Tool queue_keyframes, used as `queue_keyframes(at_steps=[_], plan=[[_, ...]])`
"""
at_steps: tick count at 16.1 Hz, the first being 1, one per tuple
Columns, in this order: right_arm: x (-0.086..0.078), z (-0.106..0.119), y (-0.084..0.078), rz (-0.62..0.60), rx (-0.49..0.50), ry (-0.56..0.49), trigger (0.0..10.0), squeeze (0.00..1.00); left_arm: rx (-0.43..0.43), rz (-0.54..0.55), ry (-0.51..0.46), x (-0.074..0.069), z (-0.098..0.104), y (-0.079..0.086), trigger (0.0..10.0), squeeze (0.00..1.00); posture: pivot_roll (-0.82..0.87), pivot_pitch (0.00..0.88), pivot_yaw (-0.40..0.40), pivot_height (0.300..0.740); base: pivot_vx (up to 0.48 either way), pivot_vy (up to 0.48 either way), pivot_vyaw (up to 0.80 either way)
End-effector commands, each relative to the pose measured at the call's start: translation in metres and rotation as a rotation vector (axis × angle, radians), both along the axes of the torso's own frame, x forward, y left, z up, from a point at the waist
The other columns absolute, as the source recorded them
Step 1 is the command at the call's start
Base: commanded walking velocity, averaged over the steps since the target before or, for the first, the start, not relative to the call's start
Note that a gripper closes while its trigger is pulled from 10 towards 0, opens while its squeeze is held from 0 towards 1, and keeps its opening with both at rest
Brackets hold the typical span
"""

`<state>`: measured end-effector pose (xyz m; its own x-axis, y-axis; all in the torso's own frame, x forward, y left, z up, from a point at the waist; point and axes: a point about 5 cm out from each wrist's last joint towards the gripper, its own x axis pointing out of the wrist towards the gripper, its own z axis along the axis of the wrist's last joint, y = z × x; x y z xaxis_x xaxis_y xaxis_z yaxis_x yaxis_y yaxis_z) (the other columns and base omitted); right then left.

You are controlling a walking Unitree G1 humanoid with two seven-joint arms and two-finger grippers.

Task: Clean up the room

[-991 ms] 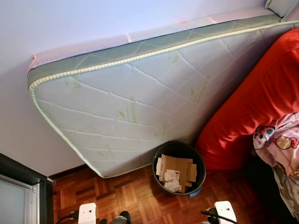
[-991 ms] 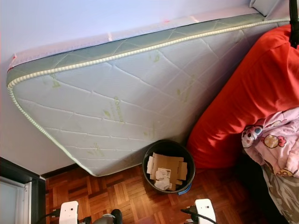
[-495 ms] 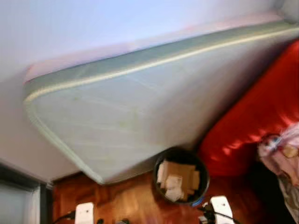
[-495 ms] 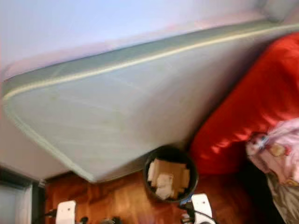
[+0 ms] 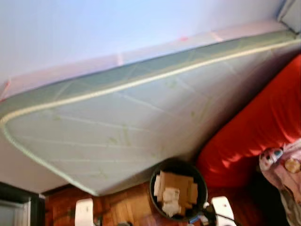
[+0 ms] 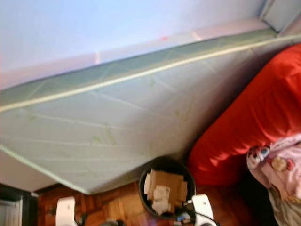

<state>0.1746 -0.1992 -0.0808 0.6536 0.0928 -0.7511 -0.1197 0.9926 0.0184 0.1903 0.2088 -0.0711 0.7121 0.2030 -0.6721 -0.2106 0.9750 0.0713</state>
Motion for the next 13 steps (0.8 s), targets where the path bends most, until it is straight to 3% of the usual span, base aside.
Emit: queue_keyframes(at_steps=[1,5,7,11,13], plan=[[-0.014,-0.005,-0.006,-0.041,0.005,0.019,10.0,0.00,-0.010,-0.009,0.003,-0.007,-0.004,-0.006,10.0,0.00,-0.04,0.218,-0.028,0.731,0.000,0.000,0.00],[-0.011,-0.001,-0.005,-0.073,0.041,-0.058,10.0,0.00,0.036,-0.072,-0.246,0.021,0.023,-0.008,10.0,0.00,-0.05,0.226,-0.024,0.731,0.000,0.000,0.00],[-0.010,0.002,-0.005,-0.110,0.063,-0.105,10.0,0.00,0.090,-0.157,-0.460,0.042,0.054,-0.010,10.0,0.00,-0.04,0.222,-0.021,0.731,0.000,0.000,0.00],[-0.008,0.005,-0.005,-0.125,0.097,-0.162,10.0,0.00,0.093,-0.136,-0.635,0.052,0.084,-0.015,10.0,0.00,-0.04,0.209,-0.024,0.731,0.000,0.000,0.00],[-0.009,0.006,-0.005,-0.152,0.128,-0.188,10.0,0.00,0.091,-0.124,-0.670,0.044,0.093,-0.021,10.0,0.00,-0.04,0.202,-0.023,0.731,0.000,0.000,0.00]])
